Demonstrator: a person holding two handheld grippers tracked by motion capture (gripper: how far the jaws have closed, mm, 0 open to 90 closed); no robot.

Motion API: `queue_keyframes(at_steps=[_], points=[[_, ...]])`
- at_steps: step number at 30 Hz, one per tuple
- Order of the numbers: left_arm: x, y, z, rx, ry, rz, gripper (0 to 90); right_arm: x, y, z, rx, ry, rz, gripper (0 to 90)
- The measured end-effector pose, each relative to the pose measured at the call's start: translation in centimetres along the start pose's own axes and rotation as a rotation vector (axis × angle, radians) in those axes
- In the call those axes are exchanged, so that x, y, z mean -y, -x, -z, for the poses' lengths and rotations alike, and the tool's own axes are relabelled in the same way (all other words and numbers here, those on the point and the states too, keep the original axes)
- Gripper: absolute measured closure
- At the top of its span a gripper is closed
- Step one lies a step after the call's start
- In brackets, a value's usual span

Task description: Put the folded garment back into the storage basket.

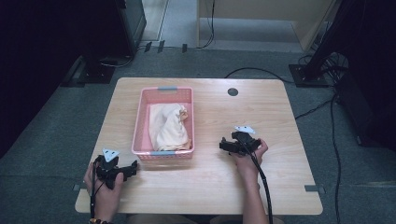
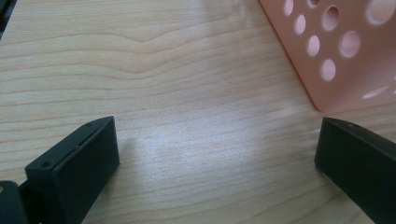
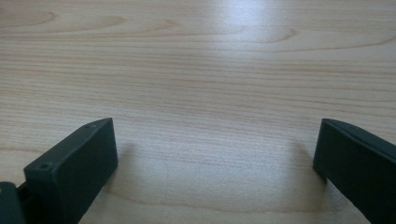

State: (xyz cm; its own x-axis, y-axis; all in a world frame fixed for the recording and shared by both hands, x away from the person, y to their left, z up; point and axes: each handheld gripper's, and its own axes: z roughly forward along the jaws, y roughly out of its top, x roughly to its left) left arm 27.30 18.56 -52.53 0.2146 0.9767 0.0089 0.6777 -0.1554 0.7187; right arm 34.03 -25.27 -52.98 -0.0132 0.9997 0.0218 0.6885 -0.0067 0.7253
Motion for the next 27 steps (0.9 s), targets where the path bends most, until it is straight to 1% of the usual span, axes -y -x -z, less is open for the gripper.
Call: queue_keyframes(at_steps=[6, 27], points=[[0.0, 0.0, 0.0, 0.0, 0.0, 0.0, 0.0, 0.1, 0.5, 0.2, 0.011, -0.001, -0.013, 0.0], [0.0, 0.0, 0.0, 0.0, 0.0, -0.001, 0.0, 0.6, 2.1, 0.7, 0.025, -0.001, -0.025, 0.0]])
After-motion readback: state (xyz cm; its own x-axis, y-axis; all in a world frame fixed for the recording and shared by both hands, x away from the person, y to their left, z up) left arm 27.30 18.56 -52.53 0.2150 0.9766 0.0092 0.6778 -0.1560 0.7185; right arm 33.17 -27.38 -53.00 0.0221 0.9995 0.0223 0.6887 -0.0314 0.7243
